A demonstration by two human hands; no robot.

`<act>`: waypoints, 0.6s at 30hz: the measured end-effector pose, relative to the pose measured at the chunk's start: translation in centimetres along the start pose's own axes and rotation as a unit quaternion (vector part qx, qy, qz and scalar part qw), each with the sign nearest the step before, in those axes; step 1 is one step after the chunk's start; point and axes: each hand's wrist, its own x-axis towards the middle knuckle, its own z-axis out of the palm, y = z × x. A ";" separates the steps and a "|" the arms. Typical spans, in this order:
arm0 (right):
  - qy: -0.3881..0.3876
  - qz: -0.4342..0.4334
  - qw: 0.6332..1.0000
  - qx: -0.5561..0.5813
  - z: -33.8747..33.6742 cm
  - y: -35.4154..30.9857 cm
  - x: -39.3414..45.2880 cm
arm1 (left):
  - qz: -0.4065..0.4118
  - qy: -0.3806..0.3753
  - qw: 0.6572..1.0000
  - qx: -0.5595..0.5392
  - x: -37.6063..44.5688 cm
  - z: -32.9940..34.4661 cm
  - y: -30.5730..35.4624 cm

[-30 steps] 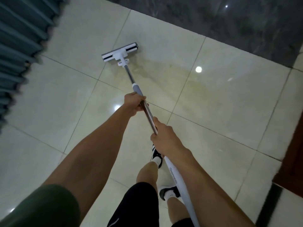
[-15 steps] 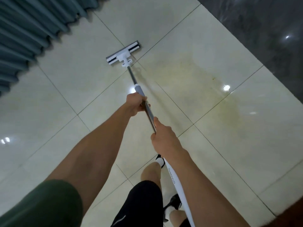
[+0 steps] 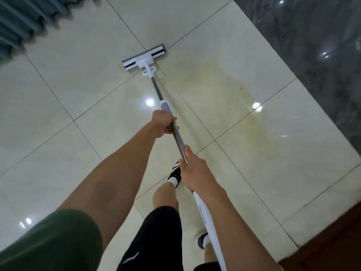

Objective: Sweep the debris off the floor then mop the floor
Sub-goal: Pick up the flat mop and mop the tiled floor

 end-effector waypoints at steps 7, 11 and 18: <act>0.004 0.023 1.000 0.012 2.7 12.2 -7.8 | 0.004 -0.013 1.000 0.021 -6.8 7.4 -10.4; 0.005 0.030 1.000 0.003 3.4 21.0 -12.9 | -0.003 -0.022 1.000 0.016 -10.6 13.5 -17.8; -0.002 0.047 0.999 0.022 3.9 29.1 -20.4 | -0.009 -0.041 0.999 0.001 -16.5 19.3 -25.2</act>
